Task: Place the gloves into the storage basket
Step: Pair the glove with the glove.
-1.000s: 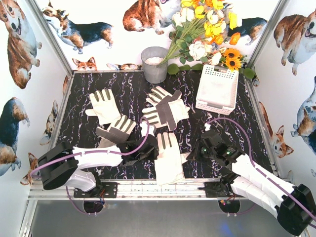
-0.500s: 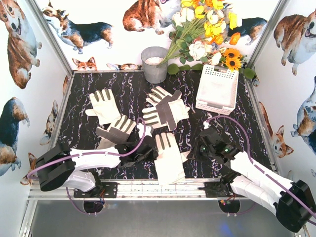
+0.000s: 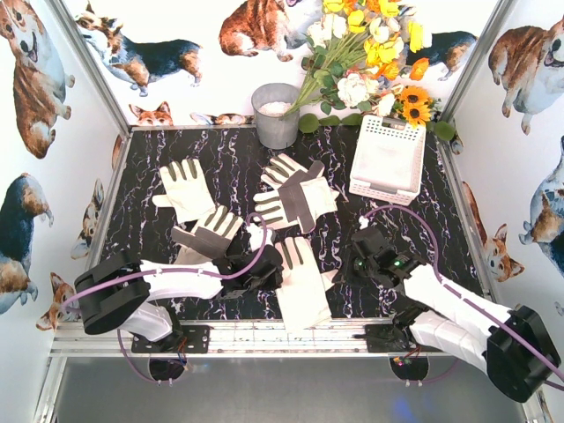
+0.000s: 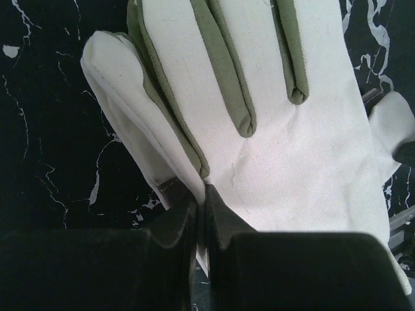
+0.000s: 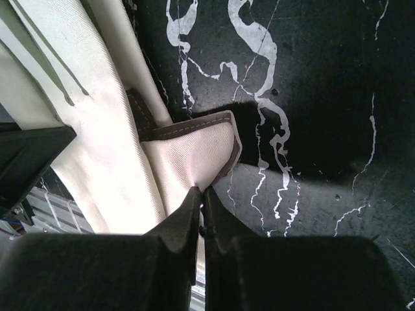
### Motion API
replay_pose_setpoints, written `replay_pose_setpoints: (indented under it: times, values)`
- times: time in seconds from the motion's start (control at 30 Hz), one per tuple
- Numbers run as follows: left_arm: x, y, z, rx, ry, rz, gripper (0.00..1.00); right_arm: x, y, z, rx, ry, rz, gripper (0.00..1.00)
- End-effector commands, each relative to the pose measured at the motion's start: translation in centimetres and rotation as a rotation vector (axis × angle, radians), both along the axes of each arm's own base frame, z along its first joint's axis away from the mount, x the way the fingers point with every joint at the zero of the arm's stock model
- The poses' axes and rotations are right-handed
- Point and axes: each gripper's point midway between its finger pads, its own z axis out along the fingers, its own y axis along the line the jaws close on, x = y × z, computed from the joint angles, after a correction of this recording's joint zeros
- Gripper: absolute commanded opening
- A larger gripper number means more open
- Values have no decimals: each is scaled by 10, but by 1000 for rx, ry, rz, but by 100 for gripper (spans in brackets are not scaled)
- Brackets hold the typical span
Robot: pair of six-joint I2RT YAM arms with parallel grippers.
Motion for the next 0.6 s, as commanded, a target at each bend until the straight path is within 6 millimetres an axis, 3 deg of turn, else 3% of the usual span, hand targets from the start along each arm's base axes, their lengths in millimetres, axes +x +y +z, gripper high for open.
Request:
replay_pose_setpoints:
  times: [0.0, 0.1, 0.2, 0.37, 0.57]
  values:
    - [-2, 16, -15, 73, 5, 28, 0, 20, 4, 15, -5, -85, 0, 0]
    - [-2, 19, -17, 88, 10, 32, 2, 21, 4, 13, -8, -82, -2, 0]
    - [-2, 23, -14, 108, 7, 42, 12, 22, 5, 18, -3, -86, 0, 0]
    - [-1, 27, -1, 122, -8, 42, 33, 23, 2, 38, -15, -113, 10, 28]
    - [-7, 34, 13, 123, -12, 45, 48, 24, -4, 68, -11, -184, 9, 46]
